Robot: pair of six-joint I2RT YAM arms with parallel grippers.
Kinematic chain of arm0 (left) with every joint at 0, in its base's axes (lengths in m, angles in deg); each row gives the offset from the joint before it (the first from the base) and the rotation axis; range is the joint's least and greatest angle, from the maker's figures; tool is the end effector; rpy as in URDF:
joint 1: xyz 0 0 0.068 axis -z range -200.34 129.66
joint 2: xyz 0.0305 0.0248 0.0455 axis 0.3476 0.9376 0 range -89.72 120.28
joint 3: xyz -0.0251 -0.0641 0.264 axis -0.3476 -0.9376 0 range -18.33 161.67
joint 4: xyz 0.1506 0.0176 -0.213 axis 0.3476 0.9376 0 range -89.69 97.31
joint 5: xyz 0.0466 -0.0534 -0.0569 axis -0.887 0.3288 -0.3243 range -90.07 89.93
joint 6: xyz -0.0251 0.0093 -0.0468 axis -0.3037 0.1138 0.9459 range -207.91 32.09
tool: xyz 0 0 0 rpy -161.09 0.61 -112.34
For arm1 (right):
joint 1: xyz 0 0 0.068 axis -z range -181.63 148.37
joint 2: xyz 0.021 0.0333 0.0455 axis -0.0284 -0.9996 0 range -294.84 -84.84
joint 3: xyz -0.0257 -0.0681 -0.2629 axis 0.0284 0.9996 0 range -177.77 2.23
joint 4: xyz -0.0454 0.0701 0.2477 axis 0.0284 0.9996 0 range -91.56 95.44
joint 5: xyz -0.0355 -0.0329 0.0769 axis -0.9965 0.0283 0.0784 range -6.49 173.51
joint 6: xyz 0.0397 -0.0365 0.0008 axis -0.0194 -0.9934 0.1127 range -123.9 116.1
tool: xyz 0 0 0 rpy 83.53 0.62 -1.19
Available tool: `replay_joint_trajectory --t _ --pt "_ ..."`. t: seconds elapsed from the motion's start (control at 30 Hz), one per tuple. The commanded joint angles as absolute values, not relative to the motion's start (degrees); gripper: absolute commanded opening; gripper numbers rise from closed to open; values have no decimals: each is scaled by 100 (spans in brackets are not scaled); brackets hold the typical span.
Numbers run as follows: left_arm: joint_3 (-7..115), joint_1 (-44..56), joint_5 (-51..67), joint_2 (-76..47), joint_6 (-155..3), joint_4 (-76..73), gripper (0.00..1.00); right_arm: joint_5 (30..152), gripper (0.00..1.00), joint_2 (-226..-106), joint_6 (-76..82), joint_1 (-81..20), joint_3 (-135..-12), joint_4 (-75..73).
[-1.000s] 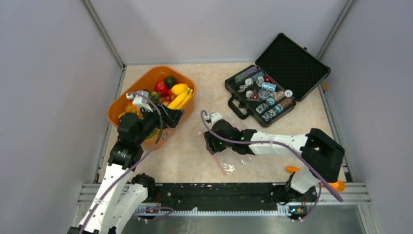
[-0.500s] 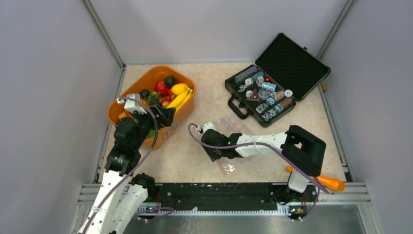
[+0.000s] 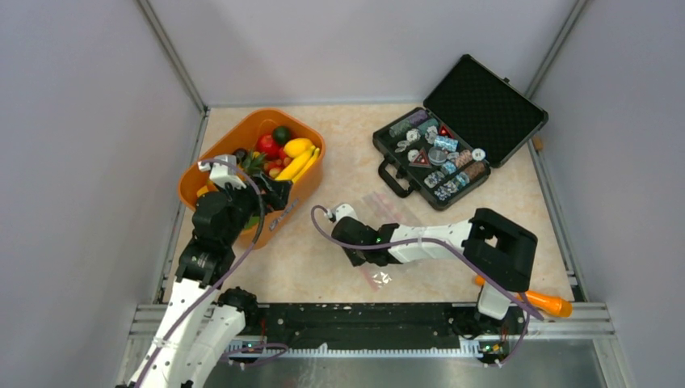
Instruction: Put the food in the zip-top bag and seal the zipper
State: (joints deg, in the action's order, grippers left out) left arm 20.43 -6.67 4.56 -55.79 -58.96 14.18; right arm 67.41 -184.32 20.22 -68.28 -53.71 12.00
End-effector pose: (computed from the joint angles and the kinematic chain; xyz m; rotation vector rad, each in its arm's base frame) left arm 0.1433 -0.0378 0.3241 -0.1746 1.7593 -0.6145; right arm 0.1443 0.3092 0.1578 -0.8192 2.3962 0.2804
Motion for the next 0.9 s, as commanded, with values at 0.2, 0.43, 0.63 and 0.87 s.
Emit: replay_joint_trajectory --t 0.2,0.43,0.63,0.87 --pt "2197 -672 644 -5541 -5976 1340 99 6775 0 -18144 2326 -6880 -5145 855" --pt "2194 -672 1227 -5388 -6059 1293 99 6783 0 -17531 2544 -6760 -4859 440" --pt "2132 -663 2378 -5165 -6137 927 99 7740 0 -16610 3040 -6027 -4143 -565" --pt "1901 -403 3128 -4833 -6107 653 99 7467 0 -16157 3252 -5520 -3965 -414"
